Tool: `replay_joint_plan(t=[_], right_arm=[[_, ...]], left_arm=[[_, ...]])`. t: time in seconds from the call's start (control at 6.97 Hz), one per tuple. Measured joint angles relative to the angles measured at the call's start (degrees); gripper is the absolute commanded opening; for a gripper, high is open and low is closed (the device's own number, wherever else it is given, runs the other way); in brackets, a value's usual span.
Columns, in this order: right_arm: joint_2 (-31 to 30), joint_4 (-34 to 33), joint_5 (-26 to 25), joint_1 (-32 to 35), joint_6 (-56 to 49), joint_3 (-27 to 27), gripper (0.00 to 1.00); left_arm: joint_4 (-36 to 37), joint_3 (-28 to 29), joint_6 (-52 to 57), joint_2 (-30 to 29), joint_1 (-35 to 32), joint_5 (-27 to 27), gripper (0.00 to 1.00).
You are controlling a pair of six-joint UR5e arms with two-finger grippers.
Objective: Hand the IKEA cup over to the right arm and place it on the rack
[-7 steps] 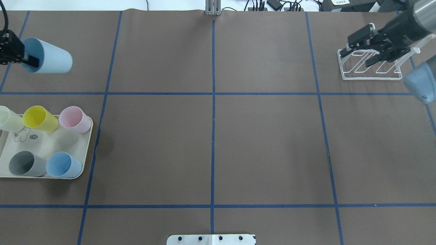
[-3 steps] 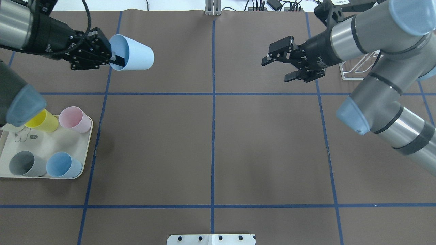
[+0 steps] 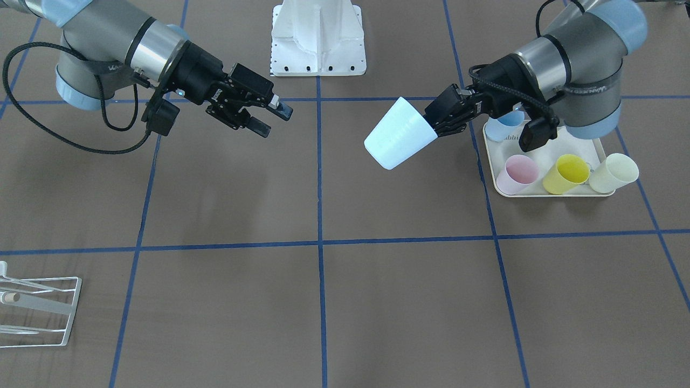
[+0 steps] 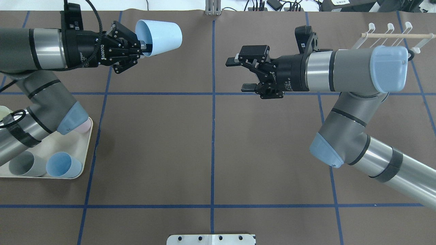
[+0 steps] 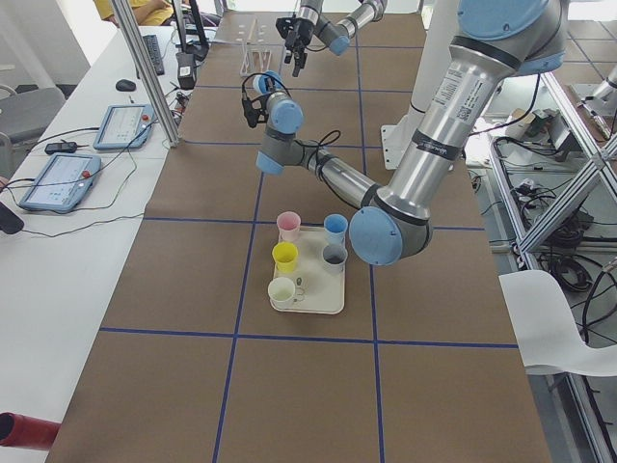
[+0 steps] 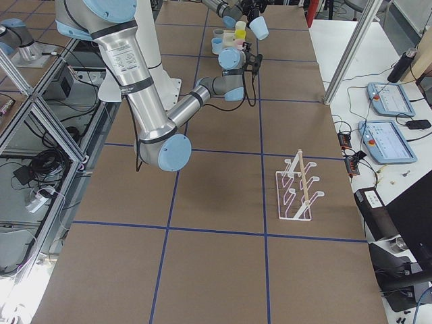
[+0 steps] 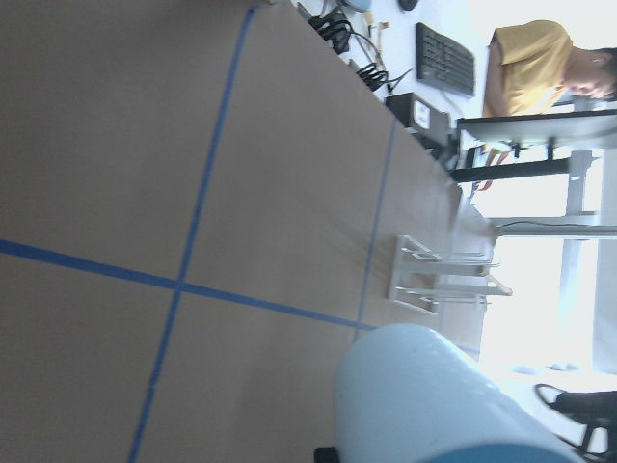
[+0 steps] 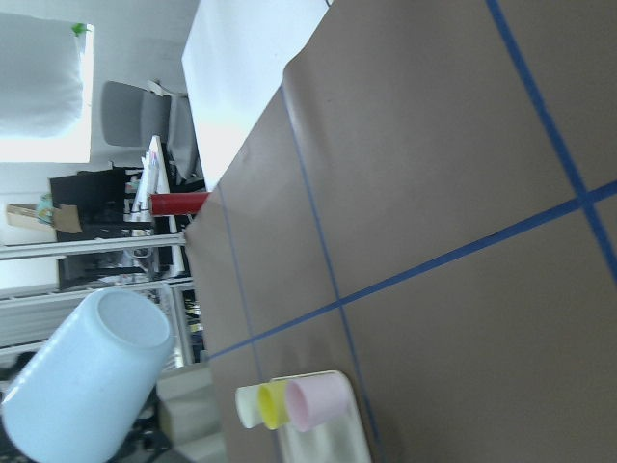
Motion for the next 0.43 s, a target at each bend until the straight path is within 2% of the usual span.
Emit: replay_joint_plan(t=[0.14,0.29,0.43], right_arm=[[0.3,4.3,-4.1,-1.1,7.0,0.0,0.98],[1.0,6.6,-8.3,-2.3,13.1,-0.1,0.98],[1.7,7.5,-11.3,-3.0,17.8,-0.1,0.98]], left_arm=[[-9.6,3.9,-7.3,-1.3,2.0,5.2,0.0],[-14.8,6.0,-10.8,-2.3,4.6,10.1,0.0],[-16.9,6.9,-12.3,-3.4,6.4,12.7,0.0]])
